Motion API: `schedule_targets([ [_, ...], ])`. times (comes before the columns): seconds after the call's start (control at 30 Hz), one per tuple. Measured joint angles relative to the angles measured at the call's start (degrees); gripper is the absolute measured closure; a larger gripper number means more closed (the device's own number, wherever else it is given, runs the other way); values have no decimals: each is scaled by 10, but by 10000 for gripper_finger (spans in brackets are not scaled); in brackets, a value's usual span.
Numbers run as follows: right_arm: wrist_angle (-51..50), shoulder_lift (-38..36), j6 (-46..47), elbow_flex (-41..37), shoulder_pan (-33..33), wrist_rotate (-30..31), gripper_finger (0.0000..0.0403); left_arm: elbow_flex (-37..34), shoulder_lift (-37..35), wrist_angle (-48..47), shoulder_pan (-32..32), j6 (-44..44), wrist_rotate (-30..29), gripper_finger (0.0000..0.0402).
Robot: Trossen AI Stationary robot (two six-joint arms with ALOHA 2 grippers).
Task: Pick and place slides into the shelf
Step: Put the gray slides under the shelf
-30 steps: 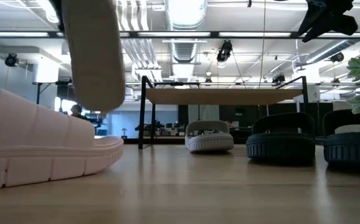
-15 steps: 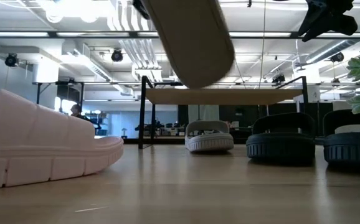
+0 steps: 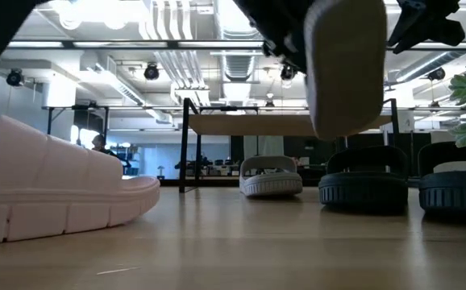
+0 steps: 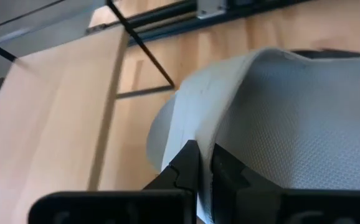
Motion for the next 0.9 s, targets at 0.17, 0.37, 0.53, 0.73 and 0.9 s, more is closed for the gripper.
schedule_targets([
  [0.17,-16,-6,8,0,0,1,308,68,63,0,12,0,-14,401],
  [0.37,-16,-19,12,0,0,4,312,85,117,-2,19,1,-100,402],
  [0.53,-16,-30,11,0,0,5,312,82,135,-1,20,1,-196,400],
  [0.73,-18,-39,7,0,0,9,314,81,137,-1,24,0,-214,359],
  [0.9,-20,-41,7,0,0,16,313,81,137,-1,31,0,-219,323],
])
